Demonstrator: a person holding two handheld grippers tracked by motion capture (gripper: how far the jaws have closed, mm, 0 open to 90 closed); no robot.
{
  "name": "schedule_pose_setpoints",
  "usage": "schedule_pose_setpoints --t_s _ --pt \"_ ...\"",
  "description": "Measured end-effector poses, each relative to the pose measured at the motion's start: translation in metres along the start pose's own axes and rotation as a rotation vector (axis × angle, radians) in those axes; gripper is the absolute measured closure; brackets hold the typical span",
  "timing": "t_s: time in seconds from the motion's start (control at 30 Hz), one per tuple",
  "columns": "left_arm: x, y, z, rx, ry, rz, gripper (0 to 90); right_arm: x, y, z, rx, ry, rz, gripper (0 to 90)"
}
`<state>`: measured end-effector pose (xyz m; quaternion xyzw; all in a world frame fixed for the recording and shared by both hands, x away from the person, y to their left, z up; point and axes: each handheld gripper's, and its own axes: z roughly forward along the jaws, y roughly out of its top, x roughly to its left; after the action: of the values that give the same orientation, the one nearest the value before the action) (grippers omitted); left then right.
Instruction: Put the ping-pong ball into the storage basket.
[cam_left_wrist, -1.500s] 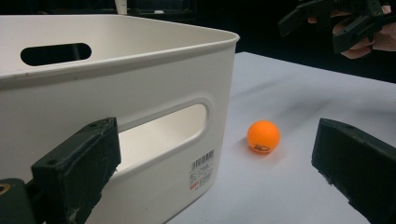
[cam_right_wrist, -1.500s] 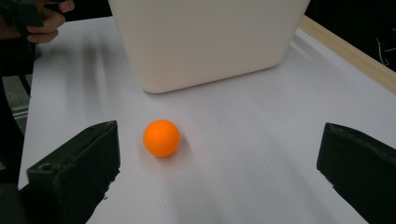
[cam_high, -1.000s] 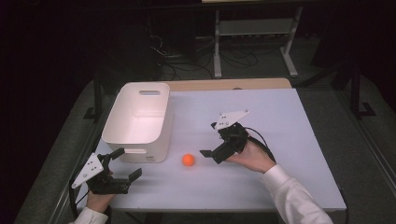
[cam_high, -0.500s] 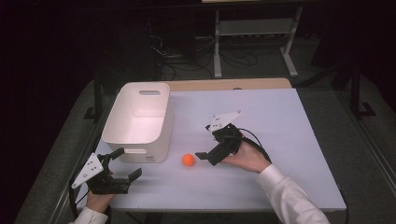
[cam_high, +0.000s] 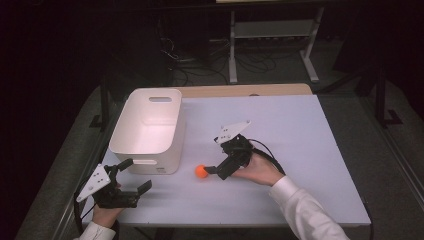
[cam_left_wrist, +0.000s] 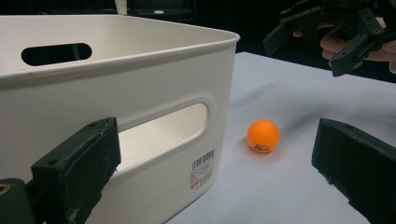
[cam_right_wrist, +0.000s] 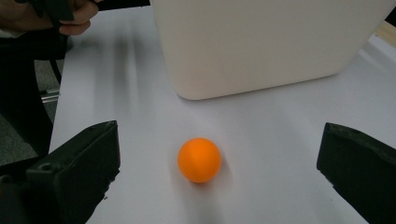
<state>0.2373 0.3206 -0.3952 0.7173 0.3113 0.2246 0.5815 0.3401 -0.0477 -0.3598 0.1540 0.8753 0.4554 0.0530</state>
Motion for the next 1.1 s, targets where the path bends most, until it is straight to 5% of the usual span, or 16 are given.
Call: schedule_pose_setpoints --t_s 1.1 --pt "0.0 0.0 -0.001 0.0 0.0 0.004 0.9 0.005 -0.004 0.03 0.057 0.07 0.01 0.0"
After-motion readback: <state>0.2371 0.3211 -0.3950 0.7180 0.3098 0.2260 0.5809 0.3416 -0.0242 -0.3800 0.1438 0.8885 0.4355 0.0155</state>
